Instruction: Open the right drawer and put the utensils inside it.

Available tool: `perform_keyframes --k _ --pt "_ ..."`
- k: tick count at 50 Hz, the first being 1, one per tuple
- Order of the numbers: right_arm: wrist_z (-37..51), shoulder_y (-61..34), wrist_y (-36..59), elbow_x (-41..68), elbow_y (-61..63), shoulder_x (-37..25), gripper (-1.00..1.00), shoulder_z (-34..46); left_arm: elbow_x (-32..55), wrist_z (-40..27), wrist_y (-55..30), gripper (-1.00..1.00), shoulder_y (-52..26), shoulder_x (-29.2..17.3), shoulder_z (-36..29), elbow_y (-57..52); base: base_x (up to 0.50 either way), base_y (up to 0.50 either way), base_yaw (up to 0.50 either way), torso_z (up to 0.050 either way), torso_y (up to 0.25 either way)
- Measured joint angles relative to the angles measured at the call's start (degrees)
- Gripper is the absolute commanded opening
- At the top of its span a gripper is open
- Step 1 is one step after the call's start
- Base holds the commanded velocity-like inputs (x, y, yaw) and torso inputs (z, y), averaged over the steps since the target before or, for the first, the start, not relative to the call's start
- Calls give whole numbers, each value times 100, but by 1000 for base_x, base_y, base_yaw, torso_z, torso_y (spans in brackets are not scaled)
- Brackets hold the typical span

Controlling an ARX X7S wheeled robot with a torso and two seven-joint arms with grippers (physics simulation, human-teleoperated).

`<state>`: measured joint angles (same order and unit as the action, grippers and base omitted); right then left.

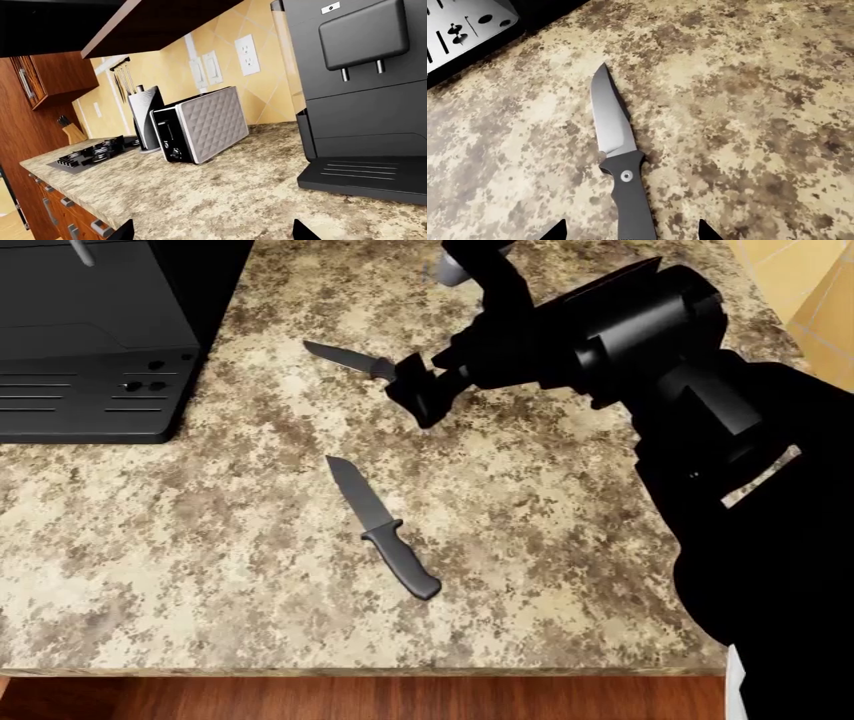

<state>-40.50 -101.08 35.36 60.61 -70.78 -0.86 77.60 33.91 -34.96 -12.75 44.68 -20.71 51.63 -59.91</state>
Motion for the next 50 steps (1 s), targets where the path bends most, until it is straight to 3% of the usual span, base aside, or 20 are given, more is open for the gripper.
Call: perform_keyframes --k 15,16,50 --pt "-5 20 14 -747 298 3 100 -173 -7 37 22 100 -12 45 17 3 0 0 0 0 -8" --pt "-5 21 18 -798 316 4 -100 -185 -6 41 24 100 -12 49 21 4 0 0 0 0 -10" --pt "-119 39 -153 -1335 502 -2 -100 -249 13 51 88 100 8 57 54 -2 0 0 0 0 -6"
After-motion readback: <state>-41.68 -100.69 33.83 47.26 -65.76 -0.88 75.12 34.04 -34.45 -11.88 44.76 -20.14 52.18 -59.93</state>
